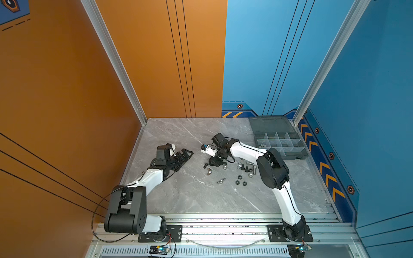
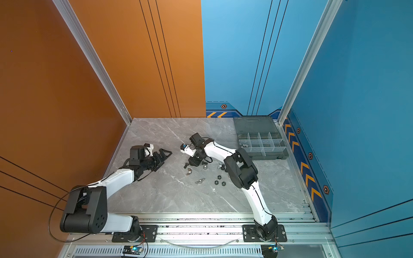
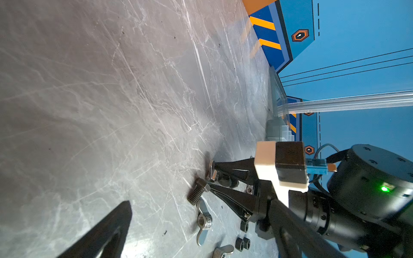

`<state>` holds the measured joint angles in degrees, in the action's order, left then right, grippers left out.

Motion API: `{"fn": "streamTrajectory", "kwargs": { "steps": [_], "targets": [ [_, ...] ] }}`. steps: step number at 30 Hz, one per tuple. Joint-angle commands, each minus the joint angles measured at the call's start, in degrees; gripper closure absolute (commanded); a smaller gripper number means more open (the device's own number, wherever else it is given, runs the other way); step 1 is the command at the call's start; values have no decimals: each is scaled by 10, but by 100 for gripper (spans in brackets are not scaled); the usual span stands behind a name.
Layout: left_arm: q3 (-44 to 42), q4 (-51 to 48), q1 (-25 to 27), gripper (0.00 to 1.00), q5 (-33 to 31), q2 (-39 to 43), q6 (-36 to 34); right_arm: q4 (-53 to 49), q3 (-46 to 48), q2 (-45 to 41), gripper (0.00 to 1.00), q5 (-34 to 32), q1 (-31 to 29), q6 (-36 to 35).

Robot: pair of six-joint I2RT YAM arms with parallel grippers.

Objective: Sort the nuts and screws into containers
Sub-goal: 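Carry the second wing nut with the right gripper to the box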

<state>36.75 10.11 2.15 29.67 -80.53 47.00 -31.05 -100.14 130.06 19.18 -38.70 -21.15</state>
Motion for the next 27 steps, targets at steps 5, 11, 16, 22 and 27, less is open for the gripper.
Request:
{"fn": "streamTrajectory", "kwargs": {
  "steps": [5, 11, 16, 22, 27],
  "targets": [
    [-2, 9, -4, 2, 12, -9, 1, -13, -4, 20, 66, -2, 3, 10],
    [-2, 10, -3, 2, 12, -12, 2, -8, -5, 23, 76, 6, 7, 20],
    [0, 11, -3, 2, 14, -14, 2, 19, 13, 5, 92, 8, 11, 36],
    [1, 12, -2, 2, 16, -12, 3, 122, 84, -74, 100, 69, 32, 98],
    [3, 16, 1, 2, 14, -15, 6, 190, 131, -155, 100, 116, 66, 165]
  ]
}}
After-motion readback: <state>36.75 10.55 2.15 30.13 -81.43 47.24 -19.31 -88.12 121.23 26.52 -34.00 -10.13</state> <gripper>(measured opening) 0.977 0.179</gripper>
